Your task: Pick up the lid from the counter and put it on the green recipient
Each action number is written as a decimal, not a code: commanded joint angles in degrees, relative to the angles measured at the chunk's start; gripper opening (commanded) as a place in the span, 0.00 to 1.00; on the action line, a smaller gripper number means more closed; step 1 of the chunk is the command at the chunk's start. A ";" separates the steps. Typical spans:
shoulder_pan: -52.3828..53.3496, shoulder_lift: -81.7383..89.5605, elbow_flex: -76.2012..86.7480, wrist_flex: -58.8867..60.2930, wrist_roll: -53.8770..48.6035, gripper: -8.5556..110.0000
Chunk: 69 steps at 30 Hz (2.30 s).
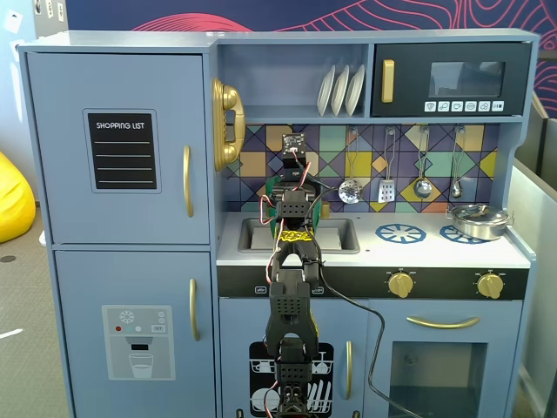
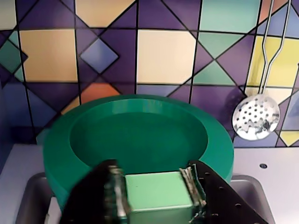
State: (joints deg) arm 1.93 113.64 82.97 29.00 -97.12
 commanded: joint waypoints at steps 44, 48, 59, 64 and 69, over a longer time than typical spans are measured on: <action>-4.92 68.29 88.59 55.90 7.56 0.14; -5.01 68.29 88.68 58.80 10.02 0.16; -3.69 68.38 88.68 58.71 10.63 0.16; -3.69 68.47 88.68 58.71 10.63 0.16; -3.69 68.47 88.68 58.71 10.63 0.16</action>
State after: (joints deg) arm -2.90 182.37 168.66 80.16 -88.07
